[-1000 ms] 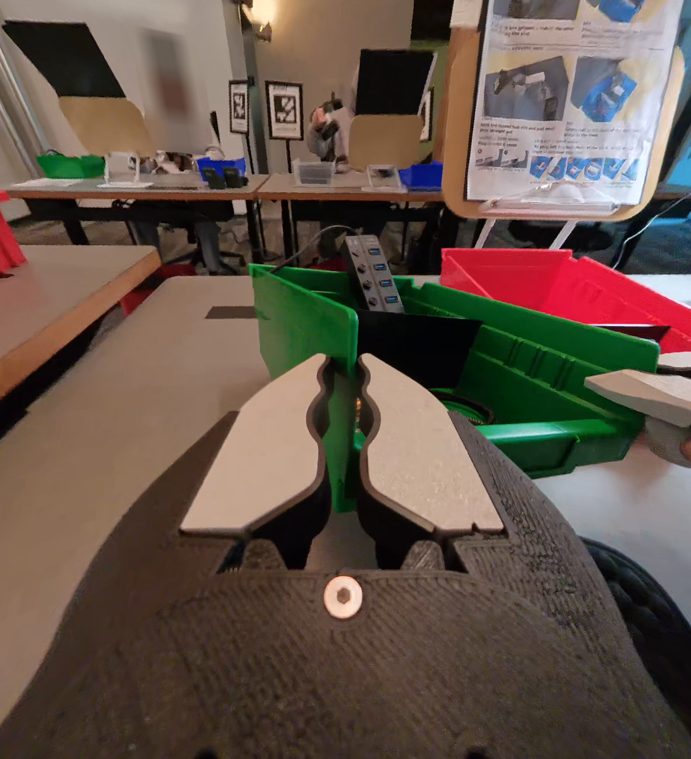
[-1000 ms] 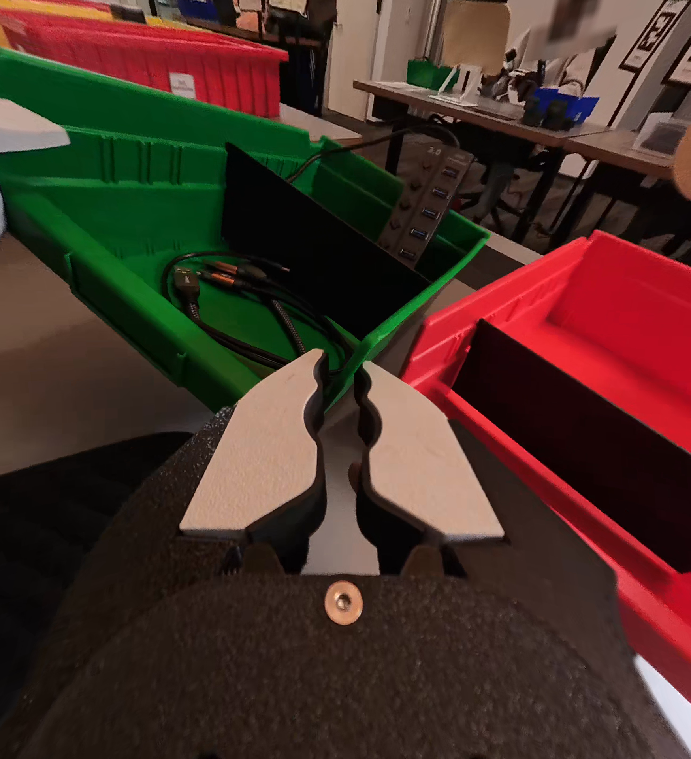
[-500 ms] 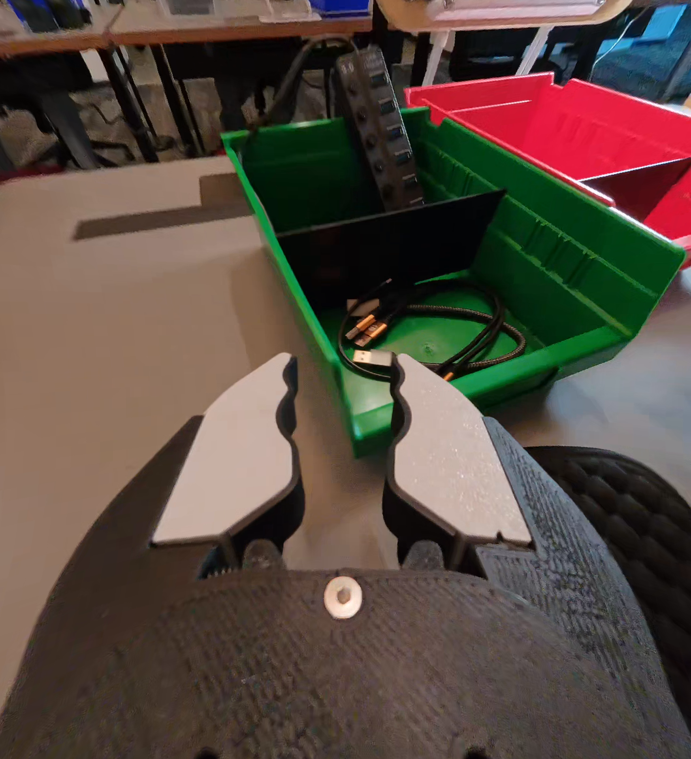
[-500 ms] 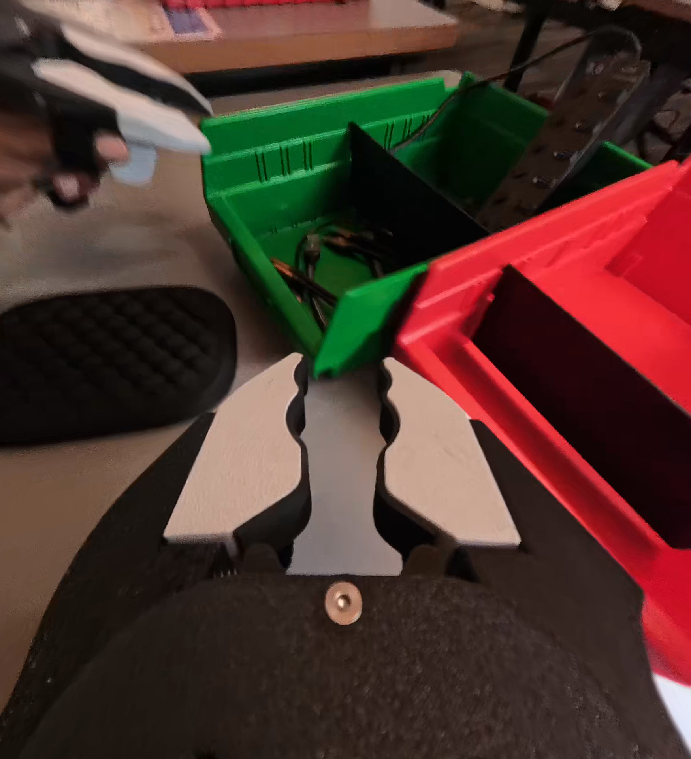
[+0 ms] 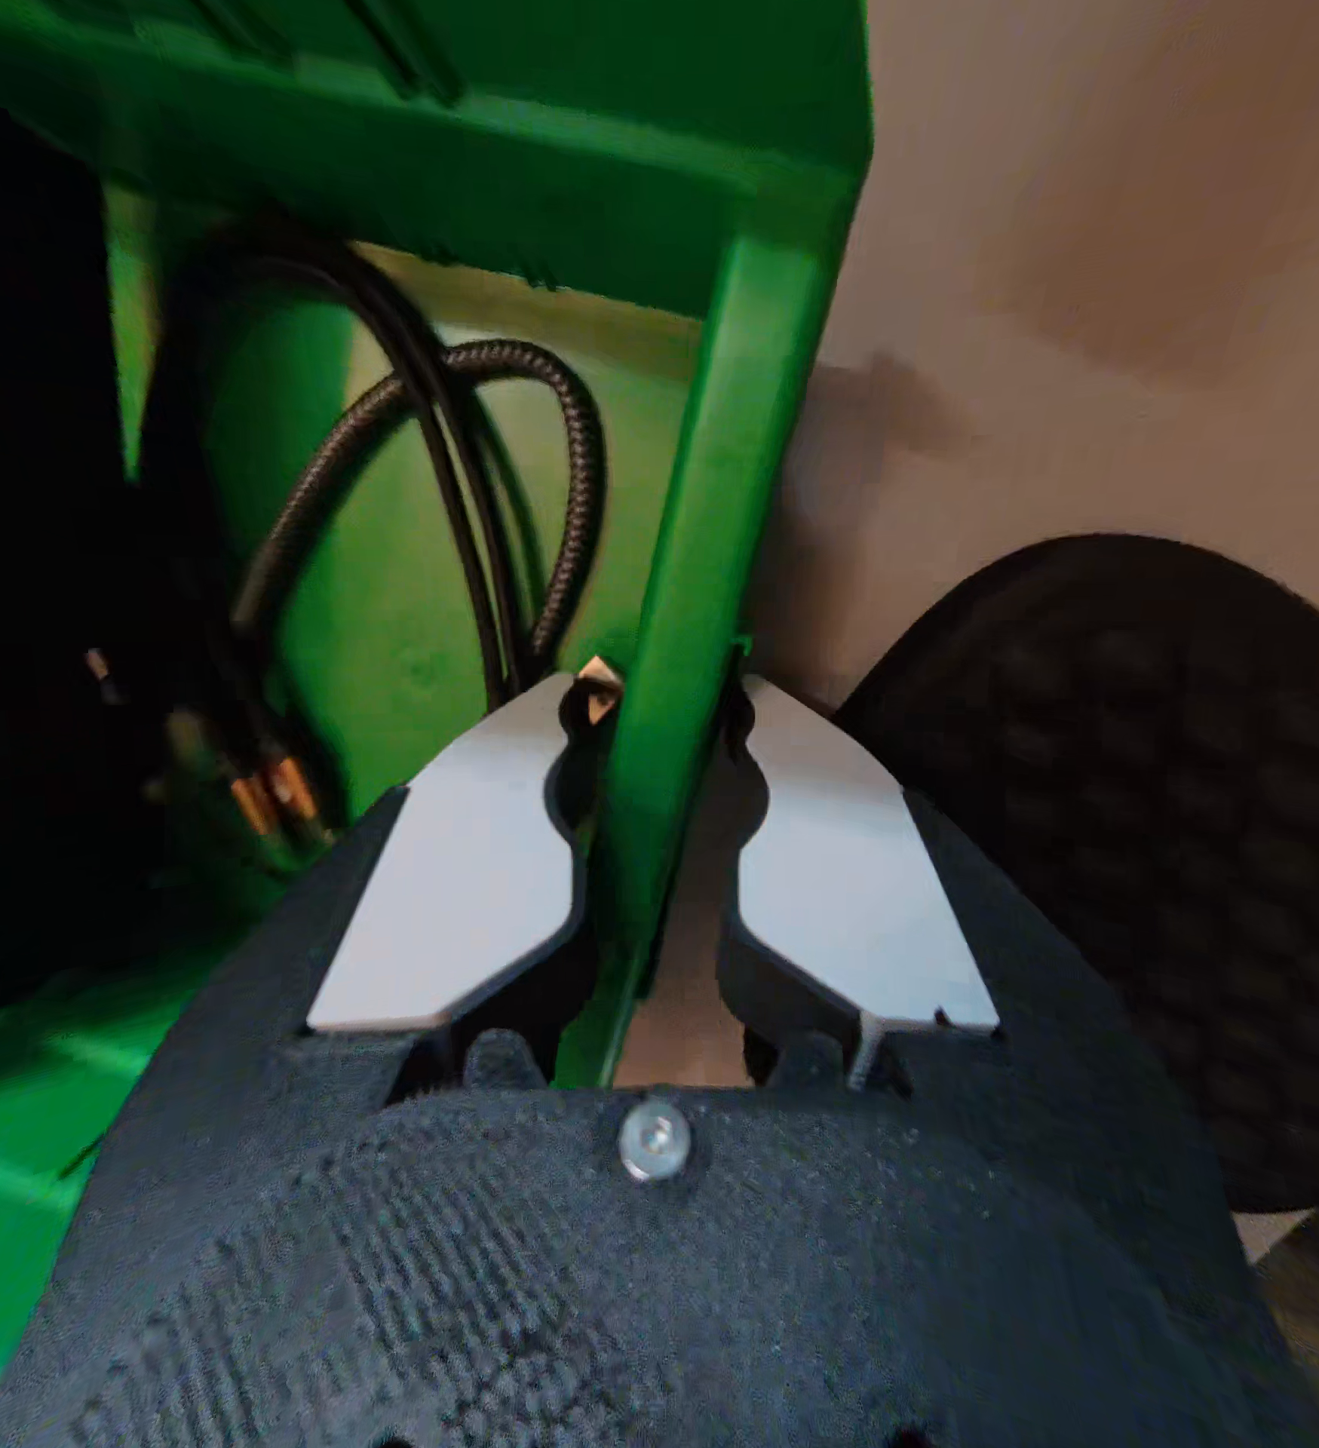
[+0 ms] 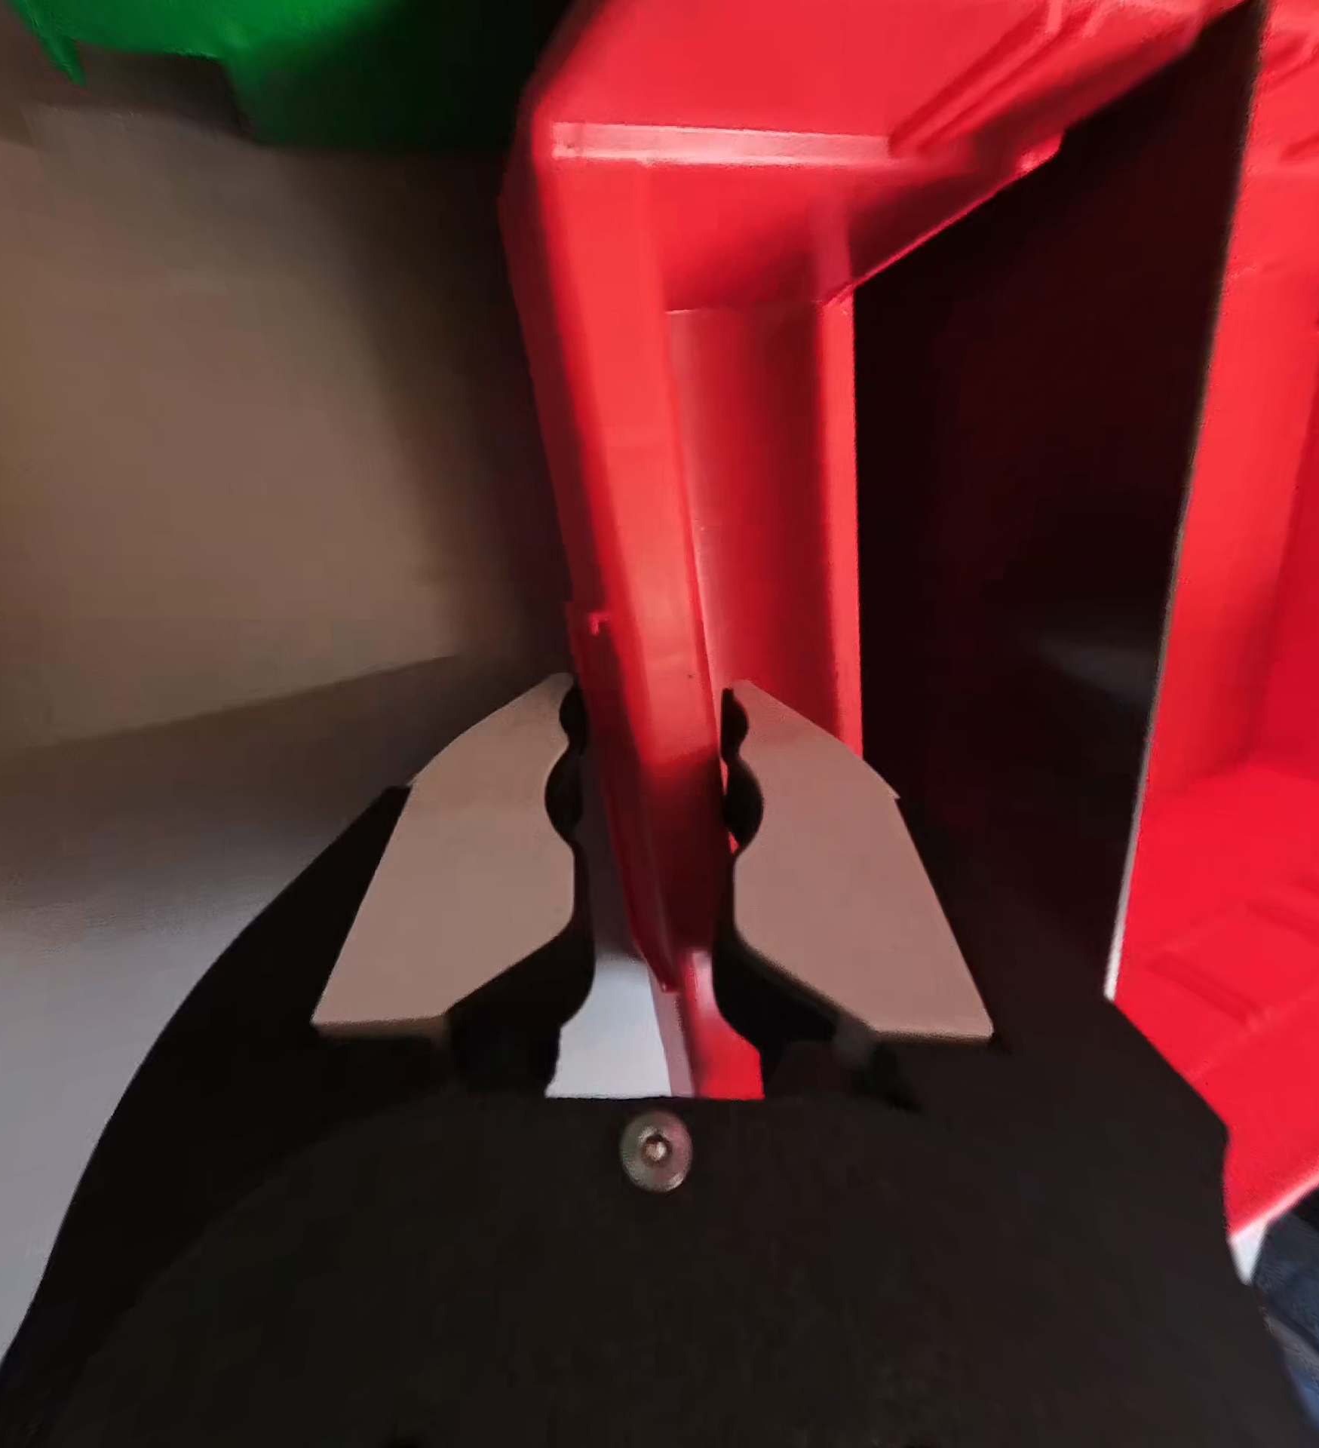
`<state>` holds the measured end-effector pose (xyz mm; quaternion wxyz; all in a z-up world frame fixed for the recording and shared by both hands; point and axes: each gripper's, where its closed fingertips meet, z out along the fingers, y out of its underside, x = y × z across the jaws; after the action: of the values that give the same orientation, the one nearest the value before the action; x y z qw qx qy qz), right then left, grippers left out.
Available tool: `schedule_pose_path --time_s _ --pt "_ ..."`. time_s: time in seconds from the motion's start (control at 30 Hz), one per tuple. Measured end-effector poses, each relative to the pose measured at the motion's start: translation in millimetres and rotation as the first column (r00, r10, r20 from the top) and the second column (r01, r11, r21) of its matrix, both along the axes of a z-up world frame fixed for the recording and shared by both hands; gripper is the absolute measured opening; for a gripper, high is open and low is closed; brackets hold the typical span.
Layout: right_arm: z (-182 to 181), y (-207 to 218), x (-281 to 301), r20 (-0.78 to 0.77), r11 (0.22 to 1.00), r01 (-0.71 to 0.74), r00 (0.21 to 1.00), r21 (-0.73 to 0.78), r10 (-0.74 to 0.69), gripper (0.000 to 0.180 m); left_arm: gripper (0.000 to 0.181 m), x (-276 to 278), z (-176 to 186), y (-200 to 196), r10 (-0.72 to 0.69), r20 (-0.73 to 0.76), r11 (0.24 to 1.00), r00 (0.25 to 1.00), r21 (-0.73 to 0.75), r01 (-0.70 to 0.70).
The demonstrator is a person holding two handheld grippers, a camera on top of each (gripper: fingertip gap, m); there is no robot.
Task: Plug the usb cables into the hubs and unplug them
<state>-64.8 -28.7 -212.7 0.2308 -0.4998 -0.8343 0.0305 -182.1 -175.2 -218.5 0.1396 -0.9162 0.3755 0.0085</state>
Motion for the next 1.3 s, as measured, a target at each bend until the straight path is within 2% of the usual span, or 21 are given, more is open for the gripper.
schedule_pose_path --time_s 0.07,0.23,0.5,0.77,0.9,0.97,1.03,1.13,1.23,1.3 --pt "3 -1 15 -0.014 1.000 0.010 1.000 -0.001 -0.010 0.033 0.032 5 0 6 0.006 0.046 0.999 0.999 0.031 -0.008" --pt "3 6 71 -0.042 0.994 0.100 0.994 0.050 -0.098 0.033 0.031 2 0 16 0.080 0.031 0.990 0.996 0.115 -0.083" --pt "4 71 154 -0.042 0.956 0.261 0.965 0.133 -0.258 0.032 0.031 -9 0 26 0.138 0.035 0.980 0.990 0.137 -0.142" --pt "3 140 185 -0.048 0.917 0.356 0.934 0.181 -0.353 0.032 0.032 -30 0 46 0.191 0.037 0.967 0.981 0.161 -0.195" --pt "7 161 187 -0.108 0.901 0.394 0.919 0.183 -0.379 0.035 0.032 -41 0 55 0.200 0.037 0.962 0.979 0.182 -0.203" --pt "18 158 180 -0.202 0.902 0.416 0.899 0.119 -0.388 0.041 0.034 -48 1 61 0.216 0.048 0.952 0.975 0.210 -0.222" --pt "42 148 167 -0.361 0.909 0.417 0.850 0.014 -0.384 0.045 0.037 -54 1 66 0.239 0.086 0.935 0.967 0.247 -0.253" --pt "85 128 152 -0.623 0.930 0.344 0.702 -0.127 -0.345 0.044 0.044 -51 17 72 0.242 0.175 0.900 0.954 0.326 -0.288" --pt "105 110 146 -0.762 0.938 0.247 0.550 -0.244 -0.343 0.038 0.047 -39 63 82 0.215 0.375 0.836 0.902 0.406 -0.368" --pt "107 102 142 -0.808 0.941 0.194 0.482 -0.278 -0.338 0.034 0.049 -47 102 95 0.216 0.483 0.766 0.849 0.455 -0.454"
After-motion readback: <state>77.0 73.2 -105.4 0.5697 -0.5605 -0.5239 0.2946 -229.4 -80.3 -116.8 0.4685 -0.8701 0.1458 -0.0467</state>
